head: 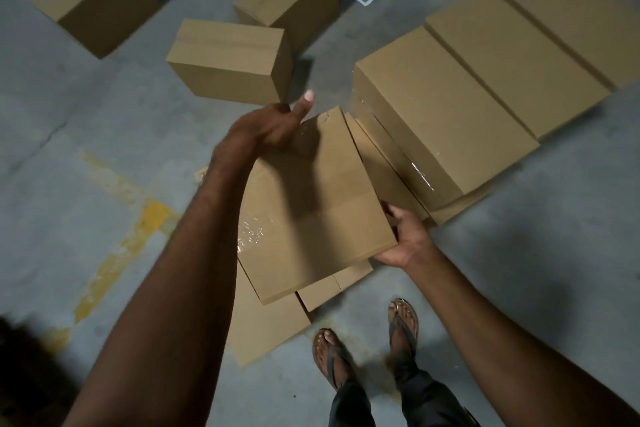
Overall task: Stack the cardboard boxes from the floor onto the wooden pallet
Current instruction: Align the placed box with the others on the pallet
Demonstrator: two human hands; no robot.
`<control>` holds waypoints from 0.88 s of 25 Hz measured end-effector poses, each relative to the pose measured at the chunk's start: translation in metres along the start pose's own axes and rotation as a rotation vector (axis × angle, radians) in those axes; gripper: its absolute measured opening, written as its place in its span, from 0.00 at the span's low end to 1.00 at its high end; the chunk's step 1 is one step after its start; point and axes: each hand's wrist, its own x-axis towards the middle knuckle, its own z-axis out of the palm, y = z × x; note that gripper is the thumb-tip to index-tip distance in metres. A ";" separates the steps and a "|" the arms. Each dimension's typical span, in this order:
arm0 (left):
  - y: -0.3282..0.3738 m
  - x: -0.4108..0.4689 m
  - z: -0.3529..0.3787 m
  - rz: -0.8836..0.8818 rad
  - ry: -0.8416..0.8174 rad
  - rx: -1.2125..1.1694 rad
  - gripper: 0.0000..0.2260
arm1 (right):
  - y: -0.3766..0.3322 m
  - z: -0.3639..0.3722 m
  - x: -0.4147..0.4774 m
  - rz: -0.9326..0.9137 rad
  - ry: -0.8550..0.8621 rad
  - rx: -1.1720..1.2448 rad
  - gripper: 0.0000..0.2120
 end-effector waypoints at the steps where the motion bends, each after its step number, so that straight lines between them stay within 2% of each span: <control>1: -0.001 -0.006 -0.002 -0.027 -0.024 -0.055 0.47 | 0.004 -0.002 -0.001 0.007 -0.029 0.035 0.10; 4: -0.019 -0.028 -0.016 -0.103 0.017 -0.135 0.54 | 0.008 0.002 -0.008 -0.025 -0.114 0.027 0.10; 6: -0.037 -0.044 -0.027 -0.184 -0.006 -0.237 0.54 | 0.006 0.009 -0.024 -0.068 -0.175 -0.026 0.11; 9: -0.065 -0.085 -0.021 -0.282 -0.076 -0.330 0.55 | 0.004 0.022 -0.046 -0.200 -0.240 -0.185 0.24; 12: -0.098 -0.130 0.002 -0.318 -0.022 -0.476 0.56 | 0.010 0.030 -0.070 -0.367 -0.272 -0.406 0.29; 14: -0.112 -0.151 0.007 -0.310 0.053 -0.588 0.52 | 0.015 0.029 -0.084 -0.420 -0.325 -0.560 0.40; 16: -0.117 -0.177 0.006 -0.276 0.164 -0.710 0.43 | 0.026 0.029 -0.101 -0.465 -0.366 -0.681 0.53; 17: -0.119 -0.191 0.005 -0.255 0.216 -0.784 0.37 | 0.031 0.031 -0.110 -0.505 -0.388 -0.725 0.56; 19: -0.126 -0.220 0.007 -0.188 0.281 -0.924 0.28 | 0.042 0.037 -0.134 -0.622 -0.421 -0.796 0.58; 20: -0.132 -0.237 0.007 -0.134 0.303 -0.964 0.28 | 0.046 0.041 -0.148 -0.689 -0.440 -0.837 0.58; 22: -0.142 -0.270 0.010 -0.050 0.352 -1.011 0.37 | 0.049 0.048 -0.177 -0.786 -0.492 -0.924 0.61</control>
